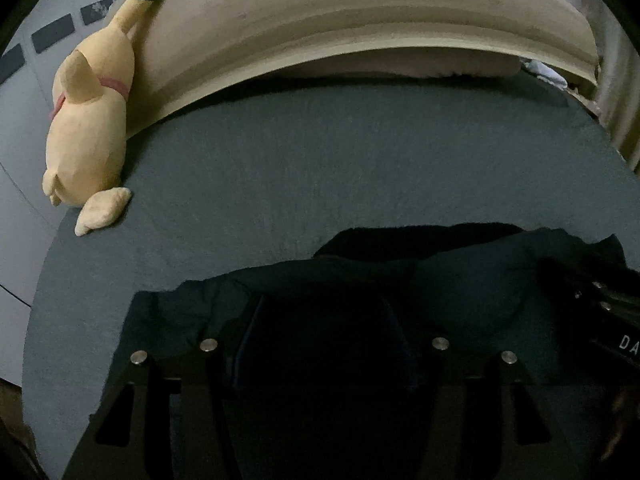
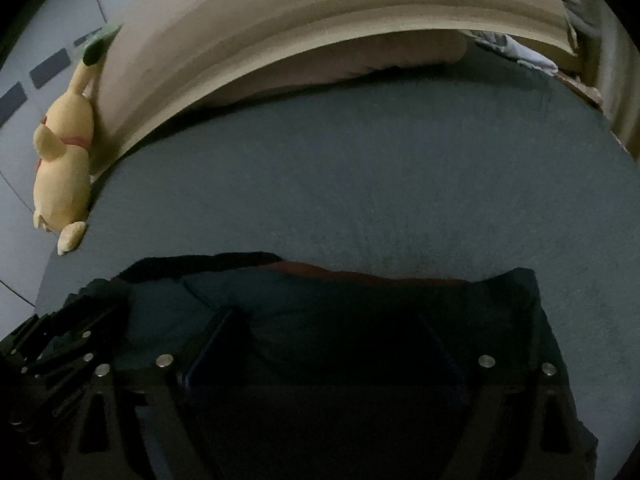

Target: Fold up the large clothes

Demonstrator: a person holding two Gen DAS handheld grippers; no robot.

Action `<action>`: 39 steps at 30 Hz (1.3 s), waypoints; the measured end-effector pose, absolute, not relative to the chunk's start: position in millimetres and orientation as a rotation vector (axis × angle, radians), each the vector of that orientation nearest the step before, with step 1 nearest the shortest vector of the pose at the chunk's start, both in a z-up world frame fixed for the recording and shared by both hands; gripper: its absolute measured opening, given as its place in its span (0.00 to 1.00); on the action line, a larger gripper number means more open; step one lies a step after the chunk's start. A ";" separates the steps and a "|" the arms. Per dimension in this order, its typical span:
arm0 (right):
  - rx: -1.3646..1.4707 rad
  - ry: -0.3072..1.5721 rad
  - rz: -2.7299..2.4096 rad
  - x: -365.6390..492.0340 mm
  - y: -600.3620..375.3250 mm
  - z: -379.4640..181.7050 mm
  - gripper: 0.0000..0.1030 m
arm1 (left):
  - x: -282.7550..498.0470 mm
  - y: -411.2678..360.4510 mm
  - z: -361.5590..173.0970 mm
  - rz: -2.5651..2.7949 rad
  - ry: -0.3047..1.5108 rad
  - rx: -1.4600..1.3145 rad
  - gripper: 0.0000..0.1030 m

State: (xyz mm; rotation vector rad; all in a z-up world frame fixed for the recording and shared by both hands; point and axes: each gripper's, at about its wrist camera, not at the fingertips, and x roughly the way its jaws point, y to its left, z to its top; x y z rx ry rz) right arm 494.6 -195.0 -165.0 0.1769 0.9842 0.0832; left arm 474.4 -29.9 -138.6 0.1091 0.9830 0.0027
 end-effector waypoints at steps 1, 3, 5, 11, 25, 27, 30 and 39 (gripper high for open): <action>0.172 0.987 0.079 495.1 -194.7 -166.9 0.90 | 479.1 -26.4 -141.5 0.002 0.986 0.104 0.60; 0.158 0.994 0.071 503.0 -182.9 -163.4 0.92 | 483.2 -21.8 -147.1 0.004 0.989 0.097 0.61; 0.154 1.001 0.068 511.3 -180.6 -164.1 0.93 | 478.5 -22.6 -147.4 0.003 0.990 0.091 0.64; 0.145 0.999 0.063 518.6 -178.6 -161.3 0.97 | 478.4 -19.4 -154.0 -0.002 0.991 0.054 0.69; 0.352 0.894 0.174 453.9 -262.0 -80.6 1.00 | 417.4 44.2 -78.7 -0.145 0.933 -0.099 0.71; 0.389 0.882 0.200 425.6 -291.2 -70.2 1.00 | 389.0 68.6 -67.5 -0.149 0.902 -0.105 0.72; 0.436 0.897 0.197 376.0 -343.0 -75.1 1.00 | 341.9 121.7 -64.0 -0.154 0.876 -0.191 0.75; 0.877 0.968 0.250 301.7 -432.1 -154.0 0.99 | 280.3 184.0 -129.4 -0.323 1.012 -0.488 0.77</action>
